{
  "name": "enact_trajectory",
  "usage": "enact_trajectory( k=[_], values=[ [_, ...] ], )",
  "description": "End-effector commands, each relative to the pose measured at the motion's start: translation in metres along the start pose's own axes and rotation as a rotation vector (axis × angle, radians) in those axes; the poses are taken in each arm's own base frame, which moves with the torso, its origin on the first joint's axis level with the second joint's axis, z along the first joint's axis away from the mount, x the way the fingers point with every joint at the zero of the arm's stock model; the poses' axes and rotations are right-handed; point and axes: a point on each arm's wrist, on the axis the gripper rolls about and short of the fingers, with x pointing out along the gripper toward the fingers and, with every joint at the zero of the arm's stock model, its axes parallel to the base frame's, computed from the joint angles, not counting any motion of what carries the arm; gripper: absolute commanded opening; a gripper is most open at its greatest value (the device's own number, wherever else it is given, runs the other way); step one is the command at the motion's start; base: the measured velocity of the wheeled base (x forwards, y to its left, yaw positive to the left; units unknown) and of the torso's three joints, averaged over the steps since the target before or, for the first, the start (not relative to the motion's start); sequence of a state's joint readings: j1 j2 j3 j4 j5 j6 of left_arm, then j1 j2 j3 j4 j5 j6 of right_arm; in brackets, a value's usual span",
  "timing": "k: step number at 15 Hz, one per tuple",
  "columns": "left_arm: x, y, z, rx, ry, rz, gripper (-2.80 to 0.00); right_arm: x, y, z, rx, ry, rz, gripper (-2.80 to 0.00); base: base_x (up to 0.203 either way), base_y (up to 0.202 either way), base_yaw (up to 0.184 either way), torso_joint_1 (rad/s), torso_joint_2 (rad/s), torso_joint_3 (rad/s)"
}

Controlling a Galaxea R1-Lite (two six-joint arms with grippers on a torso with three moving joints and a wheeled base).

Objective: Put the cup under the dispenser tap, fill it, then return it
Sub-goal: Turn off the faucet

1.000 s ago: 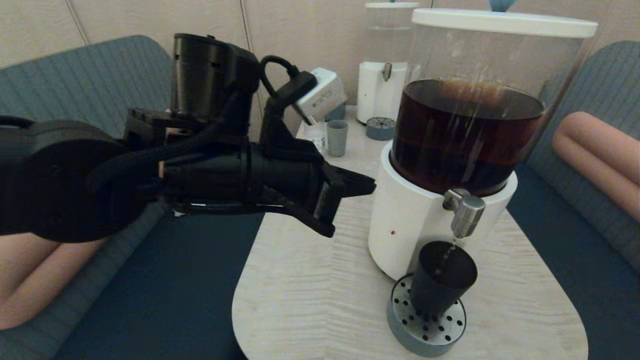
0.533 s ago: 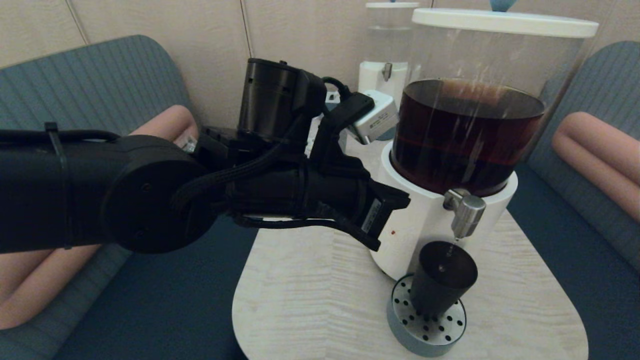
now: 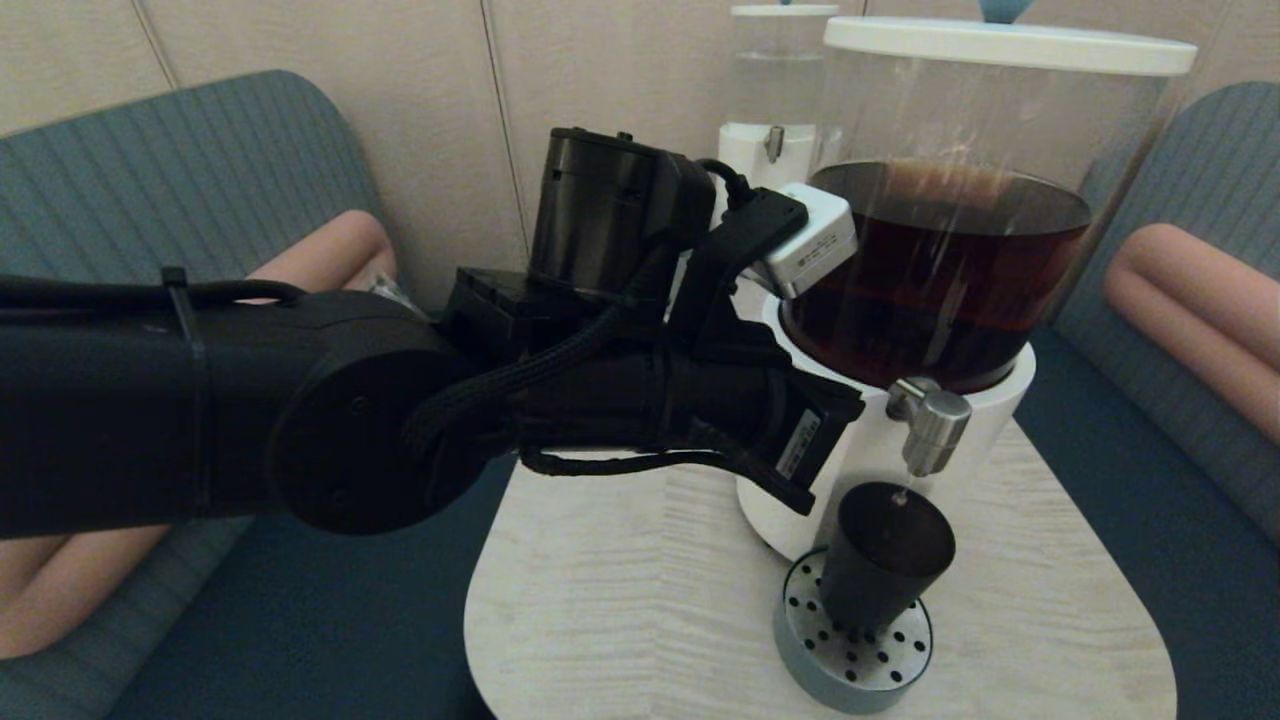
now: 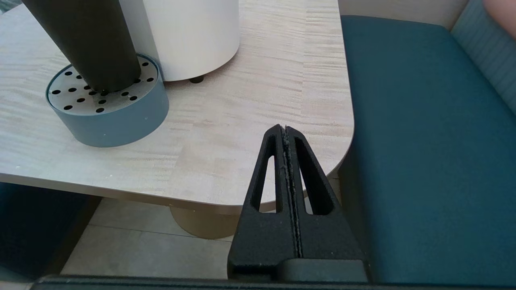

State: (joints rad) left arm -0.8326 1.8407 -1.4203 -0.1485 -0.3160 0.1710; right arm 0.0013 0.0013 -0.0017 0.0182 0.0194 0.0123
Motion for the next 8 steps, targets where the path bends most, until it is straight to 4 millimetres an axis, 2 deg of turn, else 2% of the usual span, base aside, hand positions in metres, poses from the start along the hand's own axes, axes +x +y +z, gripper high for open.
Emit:
enact_trajectory(
  k=[1,8],
  values=[
    [0.0048,0.0007,-0.0007,0.001,0.000,-0.004,-2.80,0.0000,0.0000,-0.0001,0.000,0.001,0.001,-2.80,0.000,0.000,0.000,0.000,0.00,0.000],
    [0.0135,0.0043,0.0023,0.005,-0.013,0.011,-2.80,0.0000,0.0000,-0.0001,0.000,0.001,0.001,-2.80,0.000,0.000,0.000,0.000,0.00,0.000]
  ],
)
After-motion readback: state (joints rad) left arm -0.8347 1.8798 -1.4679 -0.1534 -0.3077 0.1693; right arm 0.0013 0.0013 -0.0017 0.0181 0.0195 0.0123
